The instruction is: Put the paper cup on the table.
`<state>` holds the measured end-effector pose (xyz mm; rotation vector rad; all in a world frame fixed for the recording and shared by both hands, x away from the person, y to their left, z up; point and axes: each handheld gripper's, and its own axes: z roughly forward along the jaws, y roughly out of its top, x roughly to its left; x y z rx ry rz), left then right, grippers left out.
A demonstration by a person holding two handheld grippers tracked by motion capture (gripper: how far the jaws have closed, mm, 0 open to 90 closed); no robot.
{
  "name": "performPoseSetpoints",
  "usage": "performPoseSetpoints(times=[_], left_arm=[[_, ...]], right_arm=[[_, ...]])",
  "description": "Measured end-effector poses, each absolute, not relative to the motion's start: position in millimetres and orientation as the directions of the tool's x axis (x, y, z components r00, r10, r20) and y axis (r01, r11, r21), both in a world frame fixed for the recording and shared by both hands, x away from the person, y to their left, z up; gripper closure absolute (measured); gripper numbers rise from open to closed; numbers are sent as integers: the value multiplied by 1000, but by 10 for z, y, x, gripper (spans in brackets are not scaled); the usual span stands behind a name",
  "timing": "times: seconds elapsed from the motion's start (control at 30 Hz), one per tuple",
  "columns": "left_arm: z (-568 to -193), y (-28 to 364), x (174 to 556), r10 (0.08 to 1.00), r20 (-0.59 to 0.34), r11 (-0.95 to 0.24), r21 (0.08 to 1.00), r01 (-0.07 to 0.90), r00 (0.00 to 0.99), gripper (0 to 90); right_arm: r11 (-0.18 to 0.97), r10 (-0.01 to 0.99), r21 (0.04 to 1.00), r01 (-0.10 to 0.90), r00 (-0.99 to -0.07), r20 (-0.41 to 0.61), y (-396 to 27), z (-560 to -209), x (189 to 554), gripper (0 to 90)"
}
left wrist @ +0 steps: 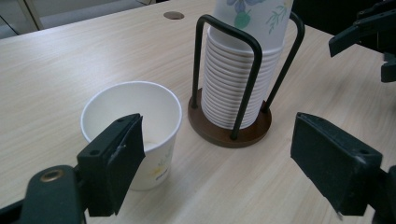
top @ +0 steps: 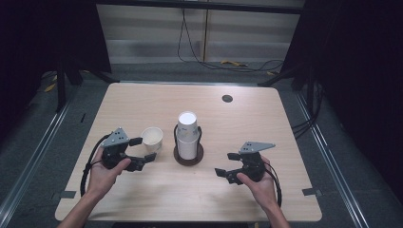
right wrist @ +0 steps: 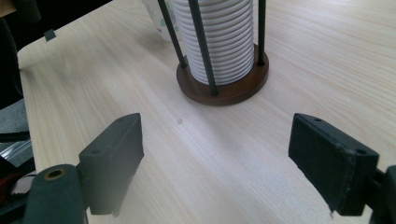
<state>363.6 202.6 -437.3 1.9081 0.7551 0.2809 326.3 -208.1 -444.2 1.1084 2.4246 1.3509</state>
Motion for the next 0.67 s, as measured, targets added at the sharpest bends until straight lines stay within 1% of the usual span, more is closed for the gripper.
performPoseSetpoints(times=[0.23, 0.33, 0.43, 0.57, 0.67], left_arm=[[-4505, 2015, 3523, 617, -158, -282, 870, 403, 771, 175], [-4549, 2026, 3487, 612, -146, -300, 866, 399, 778, 175], [-4579, 2028, 3487, 615, -159, -285, 868, 406, 772, 175], [-4592, 1997, 3447, 607, -137, -317, 862, 396, 783, 175], [-4633, 1999, 3468, 599, -150, -315, 859, 404, 787, 174]], right_arm=[[328, 665, 784, 527, -718, 204, -2062, -4446, 3262, 178], [322, 669, 785, 530, -714, 207, -2077, -4444, 3258, 178], [320, 673, 785, 530, -711, 206, -2081, -4445, 3260, 177], [316, 686, 787, 530, -701, 197, -2072, -4449, 3253, 175], [313, 696, 781, 541, -690, 199, -2070, -4500, 3266, 172]])
